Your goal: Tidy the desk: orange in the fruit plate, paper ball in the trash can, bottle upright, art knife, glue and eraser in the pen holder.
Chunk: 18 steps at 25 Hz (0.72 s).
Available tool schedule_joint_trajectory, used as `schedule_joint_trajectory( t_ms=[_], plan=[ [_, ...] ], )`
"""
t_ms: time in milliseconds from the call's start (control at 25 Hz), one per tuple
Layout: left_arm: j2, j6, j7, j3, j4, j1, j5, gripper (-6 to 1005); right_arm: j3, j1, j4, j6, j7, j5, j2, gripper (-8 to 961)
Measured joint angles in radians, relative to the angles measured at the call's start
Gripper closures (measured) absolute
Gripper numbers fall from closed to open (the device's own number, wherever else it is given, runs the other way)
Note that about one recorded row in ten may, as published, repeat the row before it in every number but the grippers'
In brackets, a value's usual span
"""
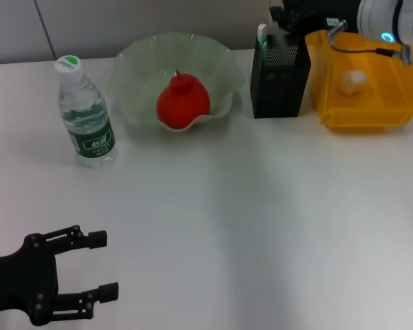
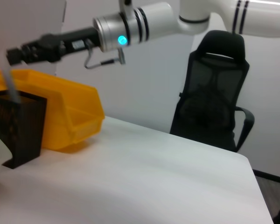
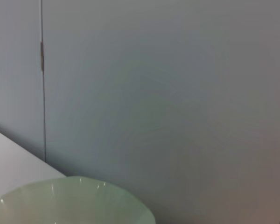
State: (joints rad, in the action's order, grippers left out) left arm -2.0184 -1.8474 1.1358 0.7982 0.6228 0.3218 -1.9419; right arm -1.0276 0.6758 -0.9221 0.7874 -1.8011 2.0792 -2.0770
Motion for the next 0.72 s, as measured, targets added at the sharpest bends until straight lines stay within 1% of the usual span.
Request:
schedule_joint_trajectory(
  t_ms=[40, 80, 280, 320, 360, 400, 480, 520, 560, 680, 720],
  plan=[
    [0.0, 0.0, 0.0, 0.0, 0.0, 0.0, 0.0, 164, 0.0, 0.0, 0.0, 0.0, 0.0, 0.0, 0.0, 789],
    [0.0, -0.002, 0.007, -0.023, 0.0, 0.002, 0.0, 164, 0.0, -0.006, -0.002, 0.003, -0.001, 0.0, 0.0, 788],
    [-0.001, -0.002, 0.007, -0.04, 0.0, 0.007, 0.001, 164, 0.0, -0.049, -0.042, 0.044, -0.008, -0.041, 0.0, 601],
    [-0.001, -0.002, 0.007, -0.04, 0.0, 0.009, 0.001, 164, 0.0, -0.085, -0.092, 0.089, -0.008, -0.082, 0.0, 562],
    [-0.001, -0.002, 0.007, -0.04, 0.0, 0.009, 0.001, 164, 0.0, -0.085, -0.092, 0.089, -0.008, -0.082, 0.0, 523],
    [-0.002, -0.003, 0.007, -0.039, 0.0, 0.009, 0.002, 164, 0.001, -0.109, -0.123, 0.121, -0.007, -0.111, 0.0, 484],
    [-0.001, -0.005, 0.009, -0.039, 0.0, 0.01, 0.002, 163, -0.001, -0.174, -0.196, 0.197, 0.003, -0.193, 0.0, 406],
    [0.0, -0.006, 0.017, -0.039, 0.0, 0.01, 0.002, 163, -0.005, -0.264, -0.275, 0.301, 0.05, -0.319, 0.0, 367],
    [0.0, -0.006, 0.017, -0.039, 0.0, 0.01, 0.002, 163, -0.005, -0.264, -0.275, 0.301, 0.05, -0.319, 0.0, 351],
    [0.003, -0.008, 0.027, -0.039, 0.0, 0.01, 0.002, 163, -0.001, -0.392, -0.337, 0.467, 0.183, -0.501, 0.0, 301],
    [0.015, -0.034, 0.07, -0.039, 0.001, 0.015, -0.001, 163, 0.003, -0.465, -0.346, 0.583, 0.287, -0.593, -0.001, 285]
  ],
)
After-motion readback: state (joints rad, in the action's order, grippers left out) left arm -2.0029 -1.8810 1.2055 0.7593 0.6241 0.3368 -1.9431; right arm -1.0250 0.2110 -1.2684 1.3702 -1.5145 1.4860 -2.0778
